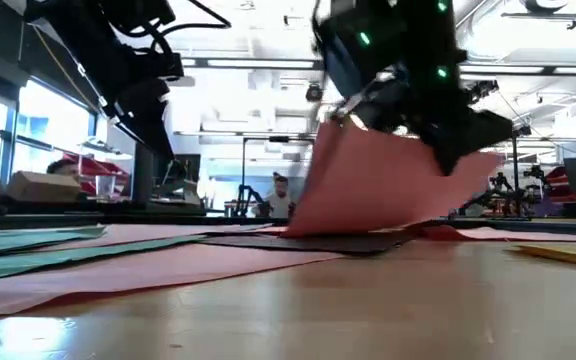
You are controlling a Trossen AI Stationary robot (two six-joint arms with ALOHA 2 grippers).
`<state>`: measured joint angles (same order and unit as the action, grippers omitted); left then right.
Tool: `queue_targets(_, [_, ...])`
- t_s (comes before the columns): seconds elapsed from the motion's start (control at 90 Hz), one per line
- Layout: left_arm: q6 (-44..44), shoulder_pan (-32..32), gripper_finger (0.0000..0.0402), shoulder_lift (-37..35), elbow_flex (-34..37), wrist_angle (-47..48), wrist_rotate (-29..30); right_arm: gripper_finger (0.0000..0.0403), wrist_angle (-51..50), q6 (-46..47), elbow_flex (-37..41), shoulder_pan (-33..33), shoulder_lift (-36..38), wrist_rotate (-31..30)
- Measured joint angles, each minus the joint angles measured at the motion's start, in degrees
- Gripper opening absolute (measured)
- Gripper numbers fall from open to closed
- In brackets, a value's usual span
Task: Organize paper
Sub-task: Stack the pink paper on top of the other pink paper to the top right of the table
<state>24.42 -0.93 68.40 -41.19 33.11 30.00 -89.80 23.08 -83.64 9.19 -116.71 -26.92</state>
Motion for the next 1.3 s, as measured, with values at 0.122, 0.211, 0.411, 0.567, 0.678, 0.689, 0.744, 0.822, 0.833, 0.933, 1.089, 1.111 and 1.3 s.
queue_targets(0.122, [1.02, -0.2, 0.0168, -0.02, 0.22, -0.13, 0.02, 0.0, 0.67, 6.02, 7.12, -3.74, 1.73, 7.26])
queue_targets(0.211, [1.0, -0.45, 0.0168, -0.02, 0.33, 0.02, 0.04, 0.0, 0.92, 9.75, 12.4, -5.49, 2.09, 10.91])
queue_targets(0.411, [2.28, -0.48, 0.0168, -0.02, 0.31, -0.54, 0.61, 0.0, 9.16, 12.0, 18.16, -6.97, 3.71, 22.98])
queue_targets(0.567, [3.0, -0.37, 0.0168, -0.02, 0.31, -4.22, 1.13, 0.0, 11.21, 14.12, 14.56, -5.82, 4.5, 26.52])
queue_targets(0.678, [3.53, -0.37, 0.0168, -0.04, 0.31, -8.53, 1.81, 0.0, 9.11, 16.65, 9.77, -5.6, 4.78, 25.33])
queue_targets(0.689, [3.56, -0.37, 0.0168, -0.04, 0.31, -8.86, 1.95, 0.0, 8.66, 17.15, 9.33, -5.61, 4.8, 24.96])
queue_targets(0.744, [3.88, -0.57, 0.0168, -0.04, 0.3, -10.46, 2.52, 0.0, 5.94, 19.61, 7.15, -5.5, 4.81, 22.58])
queue_targets(0.822, [4.44, -1.07, 0.0168, -0.04, 0.28, -10.62, 3.3, 0.0, 3.05, 22.73, 4.2, -5.41, 4.85, 19.73])
queue_targets(0.833, [4.47, -1.18, 0.0168, -0.04, 0.28, -10.54, 3.47, 0.0, 2.65, 23.17, 3.89, -5.47, 4.85, 19.46])
queue_targets(0.933, [4.41, -2.19, 0.0168, -0.04, 1.33, -11.31, 4.71, 0.0, -0.1, 26.04, 2.49, -6.34, 4.85, 18.45])
queue_targets(1.089, [3.5, -2.34, 0.0168, 0.03, 3.26, -11.03, 5.24, 0.0, -0.12, 30.62, 5.22, -9.22, 5.15, 18.2])
queue_targets(1.111, [3.48, -2.18, 0.0168, 0.0, 3.51, -11.05, 5.46, 0.0, -0.08, 31.5, 6.17, -9.64, 5.4, 18.19])
queue_targets(1.3, [3.44, -1.31, 0.0168, 0.0, 5.66, -11.53, 5.46, 0.0, 0.78, 37.66, 14.92, -9.38, 8.02, 26.93])
